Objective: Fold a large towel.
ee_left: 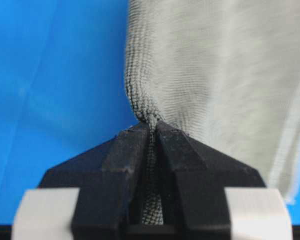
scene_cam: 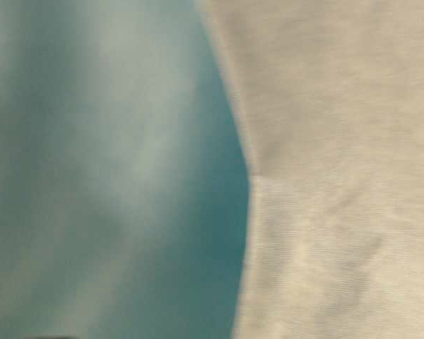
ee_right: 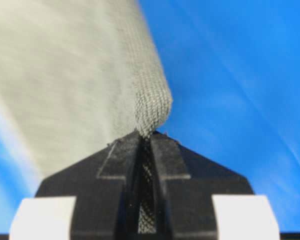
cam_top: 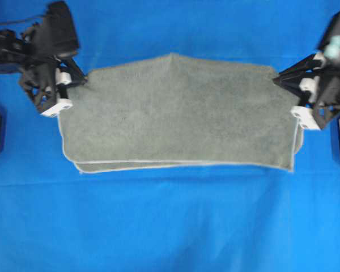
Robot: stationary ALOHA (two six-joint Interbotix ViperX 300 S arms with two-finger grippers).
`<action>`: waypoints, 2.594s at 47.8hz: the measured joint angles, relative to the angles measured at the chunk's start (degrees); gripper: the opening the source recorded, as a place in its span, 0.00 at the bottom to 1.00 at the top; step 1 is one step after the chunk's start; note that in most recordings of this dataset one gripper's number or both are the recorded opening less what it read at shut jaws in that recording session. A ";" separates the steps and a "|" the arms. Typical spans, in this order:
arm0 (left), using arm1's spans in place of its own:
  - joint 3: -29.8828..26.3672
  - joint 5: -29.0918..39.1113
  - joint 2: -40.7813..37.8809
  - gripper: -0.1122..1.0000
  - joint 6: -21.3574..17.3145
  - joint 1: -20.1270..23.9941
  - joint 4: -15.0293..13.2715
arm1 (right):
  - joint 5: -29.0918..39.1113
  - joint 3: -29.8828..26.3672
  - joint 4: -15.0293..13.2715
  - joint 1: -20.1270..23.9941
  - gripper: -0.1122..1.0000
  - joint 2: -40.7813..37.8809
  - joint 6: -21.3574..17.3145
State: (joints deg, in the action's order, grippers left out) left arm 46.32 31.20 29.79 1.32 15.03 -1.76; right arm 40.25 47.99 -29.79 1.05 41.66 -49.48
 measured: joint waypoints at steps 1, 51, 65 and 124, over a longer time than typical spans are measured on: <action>0.00 0.00 0.97 0.13 0.18 -0.62 0.00 | 0.00 -0.35 -0.18 0.53 0.14 0.44 0.09; -18.11 -11.95 -11.07 0.13 8.96 -29.71 0.09 | -25.49 -11.78 -7.21 -30.32 0.14 -18.72 3.60; -34.01 -14.06 -26.19 0.13 12.48 -31.03 0.18 | -15.21 -8.79 -7.12 -30.23 0.14 -13.10 5.45; -13.01 -33.31 -31.03 0.13 50.45 -34.37 -0.26 | -27.86 -24.26 -6.94 -26.46 0.14 -48.52 16.35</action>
State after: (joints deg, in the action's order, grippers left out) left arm 33.31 -2.11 -1.23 51.77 -19.34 -2.02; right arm 12.39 23.73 -36.74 -25.40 -6.86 -33.13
